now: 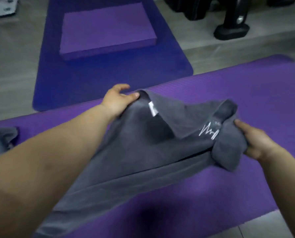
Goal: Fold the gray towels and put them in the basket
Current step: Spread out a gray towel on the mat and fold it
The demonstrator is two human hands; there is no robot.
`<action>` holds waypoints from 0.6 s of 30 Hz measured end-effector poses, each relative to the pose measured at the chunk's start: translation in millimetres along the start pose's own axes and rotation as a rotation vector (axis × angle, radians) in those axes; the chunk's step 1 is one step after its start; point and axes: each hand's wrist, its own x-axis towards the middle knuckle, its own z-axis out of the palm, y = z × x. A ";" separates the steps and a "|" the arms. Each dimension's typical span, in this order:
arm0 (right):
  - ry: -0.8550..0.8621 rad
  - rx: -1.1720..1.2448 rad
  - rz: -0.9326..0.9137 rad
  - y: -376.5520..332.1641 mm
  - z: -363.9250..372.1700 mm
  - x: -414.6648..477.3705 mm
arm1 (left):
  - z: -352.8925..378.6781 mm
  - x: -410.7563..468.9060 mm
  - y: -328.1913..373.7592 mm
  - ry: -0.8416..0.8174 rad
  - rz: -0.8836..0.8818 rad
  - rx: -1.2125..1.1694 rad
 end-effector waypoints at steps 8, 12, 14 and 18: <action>0.473 -0.751 -0.122 79.7 -69.2 22.1 | 27.9 -34.0 -107.1 -0.476 0.064 1.051; 0.417 -1.014 -0.077 130.2 -48.7 8.4 | 19.1 -41.2 -156.3 -0.462 -0.127 1.000; 0.463 -1.060 -0.139 129.0 -37.5 6.9 | 14.5 -45.4 -167.2 -0.382 -0.171 0.875; 0.479 -1.179 -0.057 104.5 -37.3 21.1 | 14.1 -59.8 -167.4 -0.325 -0.218 0.782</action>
